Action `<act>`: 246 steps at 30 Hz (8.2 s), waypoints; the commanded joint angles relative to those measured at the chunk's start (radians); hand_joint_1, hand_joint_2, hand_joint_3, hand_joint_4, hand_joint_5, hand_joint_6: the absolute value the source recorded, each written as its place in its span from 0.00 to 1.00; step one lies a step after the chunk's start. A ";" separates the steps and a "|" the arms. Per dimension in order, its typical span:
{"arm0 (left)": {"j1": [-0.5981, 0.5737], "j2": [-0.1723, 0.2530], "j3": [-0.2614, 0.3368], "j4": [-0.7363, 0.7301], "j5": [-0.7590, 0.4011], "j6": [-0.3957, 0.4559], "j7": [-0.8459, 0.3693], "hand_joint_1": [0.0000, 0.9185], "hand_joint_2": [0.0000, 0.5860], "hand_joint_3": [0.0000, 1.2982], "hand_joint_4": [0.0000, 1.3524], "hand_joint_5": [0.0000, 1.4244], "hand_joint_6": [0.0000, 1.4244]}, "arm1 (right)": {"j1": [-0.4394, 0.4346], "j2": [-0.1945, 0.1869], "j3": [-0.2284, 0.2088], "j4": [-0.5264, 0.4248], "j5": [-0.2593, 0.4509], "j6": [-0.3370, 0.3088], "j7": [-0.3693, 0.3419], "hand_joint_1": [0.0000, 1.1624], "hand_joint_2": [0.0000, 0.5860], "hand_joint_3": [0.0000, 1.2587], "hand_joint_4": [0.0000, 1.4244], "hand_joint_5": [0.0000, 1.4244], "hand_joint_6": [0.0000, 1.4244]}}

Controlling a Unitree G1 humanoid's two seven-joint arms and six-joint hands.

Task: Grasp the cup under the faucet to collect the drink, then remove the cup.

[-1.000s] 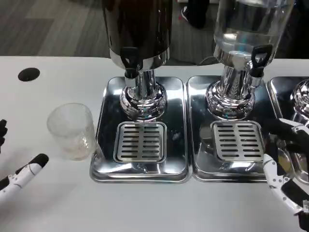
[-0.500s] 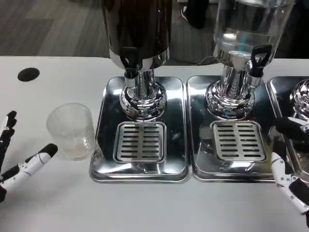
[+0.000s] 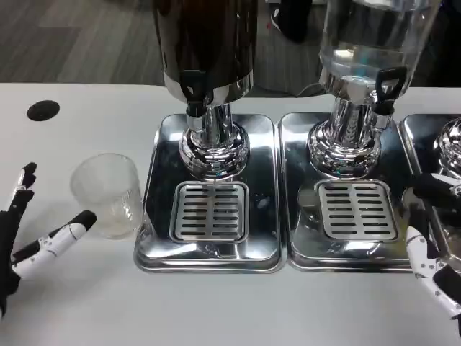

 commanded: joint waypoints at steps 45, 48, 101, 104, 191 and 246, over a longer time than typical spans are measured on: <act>-0.116 0.018 -0.114 0.090 0.040 0.058 0.044 0.40 0.13 0.00 0.00 0.04 0.05 | -0.018 -0.009 -0.062 -0.010 0.047 -0.046 0.014 0.62 0.77 0.32 0.28 0.24 0.28; -0.131 0.016 -0.124 0.104 0.048 0.061 0.050 0.40 0.13 0.00 0.00 0.04 0.05 | -0.022 -0.009 -0.066 -0.011 0.051 -0.048 0.014 0.62 0.77 0.32 0.28 0.24 0.28; -0.158 -0.006 -0.191 0.104 0.083 0.072 0.107 0.35 0.26 0.07 0.11 0.08 0.08 | -0.052 0.004 -0.076 -0.003 0.061 -0.088 0.000 0.62 0.77 0.32 0.29 0.24 0.28; -0.151 -0.004 -0.187 0.101 0.080 0.067 0.109 0.34 0.28 0.11 0.15 0.09 0.09 | -0.052 0.006 -0.076 -0.004 0.061 -0.091 0.001 0.62 0.77 0.32 0.29 0.24 0.28; -0.143 -0.141 -0.261 -0.122 0.162 0.133 0.134 0.30 0.40 0.33 0.34 0.17 0.14 | -0.009 0.013 -0.104 -0.026 0.091 -0.136 0.008 0.62 0.77 0.33 0.29 0.24 0.27; -0.149 -0.186 -0.302 -0.211 0.191 0.284 0.140 0.22 0.29 0.08 0.06 0.17 0.14 | 0.010 0.025 -0.126 -0.020 0.114 -0.182 0.005 0.63 0.78 0.33 0.29 0.24 0.27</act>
